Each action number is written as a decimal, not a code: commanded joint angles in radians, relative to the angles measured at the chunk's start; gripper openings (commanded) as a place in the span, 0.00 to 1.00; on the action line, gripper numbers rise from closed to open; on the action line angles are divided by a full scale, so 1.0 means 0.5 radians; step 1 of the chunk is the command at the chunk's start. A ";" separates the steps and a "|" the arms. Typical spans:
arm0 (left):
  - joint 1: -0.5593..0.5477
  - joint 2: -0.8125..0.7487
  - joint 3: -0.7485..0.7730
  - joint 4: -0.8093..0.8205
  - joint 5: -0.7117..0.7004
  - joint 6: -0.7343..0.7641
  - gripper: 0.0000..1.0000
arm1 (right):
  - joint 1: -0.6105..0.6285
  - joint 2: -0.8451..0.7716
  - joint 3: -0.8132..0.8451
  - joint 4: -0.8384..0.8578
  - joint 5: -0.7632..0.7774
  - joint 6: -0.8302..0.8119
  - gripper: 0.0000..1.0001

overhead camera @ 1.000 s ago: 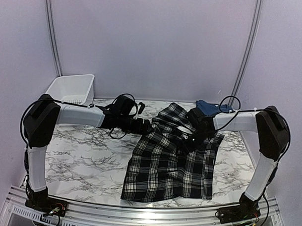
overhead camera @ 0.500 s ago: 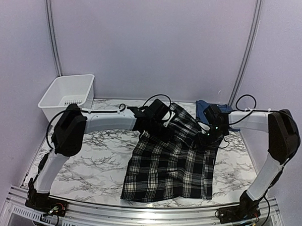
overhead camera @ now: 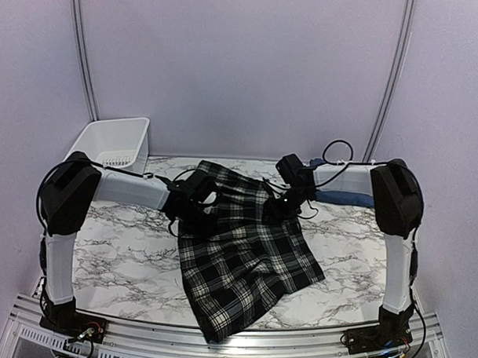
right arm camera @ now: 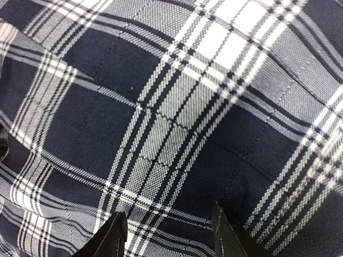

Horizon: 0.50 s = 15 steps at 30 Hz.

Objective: Fold and stack the mixed laundry pile
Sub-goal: Smooth out the flattened skirt at the center of the board.

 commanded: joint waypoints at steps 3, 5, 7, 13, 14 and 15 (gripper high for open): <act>0.252 -0.197 -0.346 -0.094 0.126 -0.071 0.45 | 0.006 0.407 0.492 -0.135 -0.023 -0.044 0.56; 0.261 -0.212 -0.257 -0.147 0.037 0.030 0.53 | -0.037 0.416 0.602 -0.210 -0.047 -0.067 0.56; 0.328 -0.207 -0.175 -0.172 -0.105 0.064 0.58 | -0.045 0.329 0.571 -0.196 -0.087 -0.117 0.56; 0.387 -0.279 -0.004 -0.195 0.171 0.148 0.67 | -0.023 -0.190 -0.023 0.124 -0.395 -0.082 0.56; 0.350 -0.327 -0.006 -0.201 0.194 0.170 0.68 | -0.005 -0.250 -0.099 0.153 -0.435 -0.067 0.55; 0.304 -0.372 -0.015 -0.212 0.210 0.197 0.70 | 0.013 -0.306 -0.168 0.184 -0.479 -0.065 0.55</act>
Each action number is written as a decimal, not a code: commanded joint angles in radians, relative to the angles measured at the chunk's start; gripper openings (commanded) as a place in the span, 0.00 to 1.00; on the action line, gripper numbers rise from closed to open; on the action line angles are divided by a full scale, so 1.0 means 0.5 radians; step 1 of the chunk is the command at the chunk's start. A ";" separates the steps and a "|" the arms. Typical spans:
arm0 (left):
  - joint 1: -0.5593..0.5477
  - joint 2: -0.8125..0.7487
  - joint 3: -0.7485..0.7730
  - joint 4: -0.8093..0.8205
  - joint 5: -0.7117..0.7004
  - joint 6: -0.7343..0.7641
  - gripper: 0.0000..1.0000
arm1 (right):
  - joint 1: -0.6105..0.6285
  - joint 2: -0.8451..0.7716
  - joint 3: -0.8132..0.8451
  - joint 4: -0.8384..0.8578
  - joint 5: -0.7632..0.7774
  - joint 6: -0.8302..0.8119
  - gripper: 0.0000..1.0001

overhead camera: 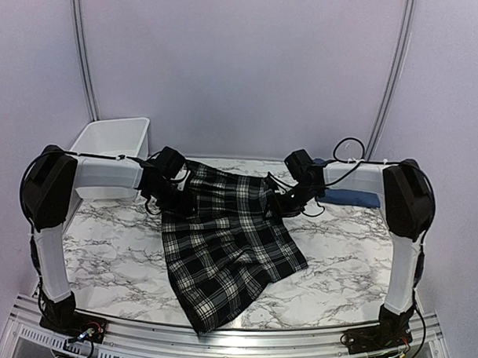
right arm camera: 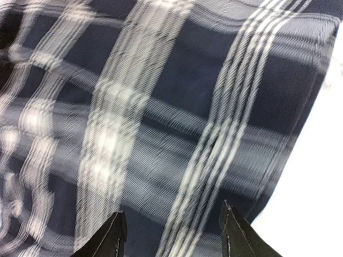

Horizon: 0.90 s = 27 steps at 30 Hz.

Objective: Fold and stack the mixed laundry pile
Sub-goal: Smooth out the flattened skirt at the center of the board.

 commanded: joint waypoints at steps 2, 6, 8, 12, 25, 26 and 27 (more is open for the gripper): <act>-0.226 -0.285 -0.025 -0.124 0.170 0.186 0.73 | 0.102 -0.341 -0.332 0.209 -0.305 0.029 0.55; -0.537 -0.475 -0.141 -0.123 0.342 0.212 0.78 | 0.143 -0.419 -0.578 0.245 -0.430 0.017 0.53; -0.709 -0.524 -0.186 -0.127 0.340 0.196 0.83 | 0.146 -0.446 -0.673 0.247 -0.411 -0.001 0.53; -0.943 -0.562 -0.314 -0.138 0.128 0.149 0.99 | 0.143 -0.459 -0.795 0.250 -0.339 -0.005 0.53; -1.171 -0.295 -0.522 -0.536 -1.102 0.021 0.57 | 0.037 -0.392 -1.096 0.144 -0.220 -0.013 0.53; -1.169 -0.312 -0.575 -0.547 -1.231 0.043 0.53 | 0.026 -0.403 -1.116 0.127 -0.222 -0.011 0.53; -1.154 -0.325 -0.609 -0.552 -1.347 0.072 0.51 | 0.021 -0.416 -1.136 0.109 -0.223 -0.009 0.53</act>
